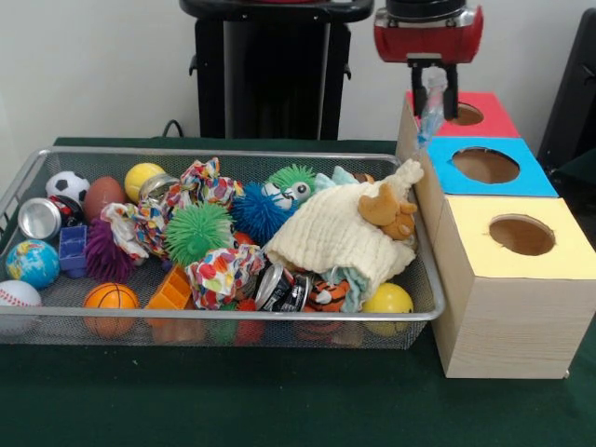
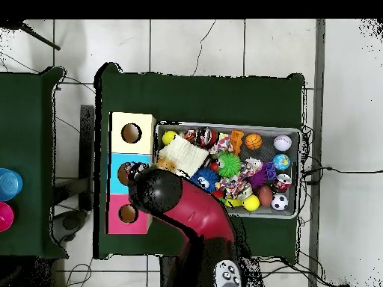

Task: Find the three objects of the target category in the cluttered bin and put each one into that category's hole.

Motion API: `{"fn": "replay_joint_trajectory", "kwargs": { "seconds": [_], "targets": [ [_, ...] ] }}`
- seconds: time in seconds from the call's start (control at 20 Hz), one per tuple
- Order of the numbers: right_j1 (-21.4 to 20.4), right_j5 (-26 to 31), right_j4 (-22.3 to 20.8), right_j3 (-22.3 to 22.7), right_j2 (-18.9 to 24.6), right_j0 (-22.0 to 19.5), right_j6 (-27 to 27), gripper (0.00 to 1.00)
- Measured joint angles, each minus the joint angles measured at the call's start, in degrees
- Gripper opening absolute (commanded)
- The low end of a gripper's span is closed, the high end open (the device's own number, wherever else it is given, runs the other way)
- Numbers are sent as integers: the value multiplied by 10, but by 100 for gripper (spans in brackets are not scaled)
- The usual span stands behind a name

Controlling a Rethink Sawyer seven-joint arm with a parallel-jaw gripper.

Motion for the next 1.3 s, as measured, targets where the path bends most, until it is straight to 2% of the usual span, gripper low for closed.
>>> {"fn": "replay_joint_trajectory", "kwargs": {
  "seconds": [0.35,0.55,1.05,1.3],
  "targets": [
    [0,41,0,-17,-19,41,60,0],
    [0,41,0,-23,-25,44,77,0],
    [1,40,0,-24,-26,43,78,0],
    [11,17,0,-24,-26,40,78,0]
  ]
}}
